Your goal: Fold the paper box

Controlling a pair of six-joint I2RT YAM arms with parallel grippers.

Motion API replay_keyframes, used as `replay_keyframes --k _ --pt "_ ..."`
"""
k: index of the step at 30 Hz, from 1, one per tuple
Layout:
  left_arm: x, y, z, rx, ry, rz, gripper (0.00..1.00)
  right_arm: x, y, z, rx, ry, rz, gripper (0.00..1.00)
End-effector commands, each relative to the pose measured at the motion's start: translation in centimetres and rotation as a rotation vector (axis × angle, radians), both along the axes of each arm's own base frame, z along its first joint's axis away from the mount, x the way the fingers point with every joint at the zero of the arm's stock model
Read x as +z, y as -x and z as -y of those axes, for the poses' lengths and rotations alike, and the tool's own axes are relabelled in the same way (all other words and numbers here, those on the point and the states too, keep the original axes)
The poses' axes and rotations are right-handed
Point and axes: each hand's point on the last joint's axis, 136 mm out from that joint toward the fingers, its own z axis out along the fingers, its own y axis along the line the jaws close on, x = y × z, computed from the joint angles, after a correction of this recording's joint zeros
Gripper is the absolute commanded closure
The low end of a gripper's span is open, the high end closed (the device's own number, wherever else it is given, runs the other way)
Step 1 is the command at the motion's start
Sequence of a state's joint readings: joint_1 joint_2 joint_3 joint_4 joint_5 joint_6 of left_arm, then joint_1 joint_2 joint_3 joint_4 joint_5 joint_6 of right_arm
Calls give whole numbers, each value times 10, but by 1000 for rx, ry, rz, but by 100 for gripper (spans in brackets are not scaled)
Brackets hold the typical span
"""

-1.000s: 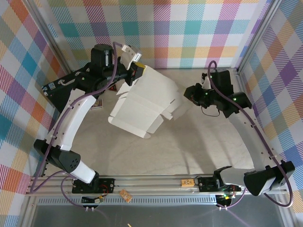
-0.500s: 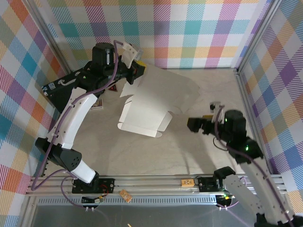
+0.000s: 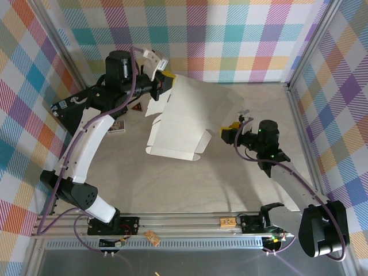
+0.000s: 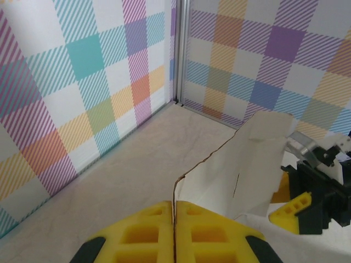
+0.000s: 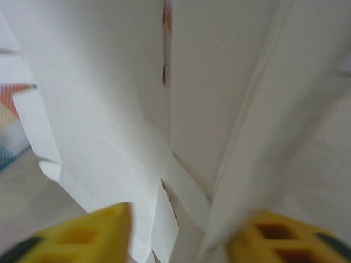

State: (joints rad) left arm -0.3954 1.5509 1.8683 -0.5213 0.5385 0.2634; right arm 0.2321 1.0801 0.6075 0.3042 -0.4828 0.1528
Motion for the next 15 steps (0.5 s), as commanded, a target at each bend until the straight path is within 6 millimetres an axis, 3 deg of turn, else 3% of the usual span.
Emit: replay_keyframes --k 1,6,9,15 --pt "24 11 -2 -19 59 39 100 30 1 -5 32 -67 114 69" --pt "25 10 -5 3 65 39 100 39 -4 5 -51 -103 113 83" --pt "23 5 -9 36 62 34 100 43 -14 14 -154 -176 10 100" --pt "18 -9 -9 86 88 2 100 57 -24 -18 -460 -301 -235 100"
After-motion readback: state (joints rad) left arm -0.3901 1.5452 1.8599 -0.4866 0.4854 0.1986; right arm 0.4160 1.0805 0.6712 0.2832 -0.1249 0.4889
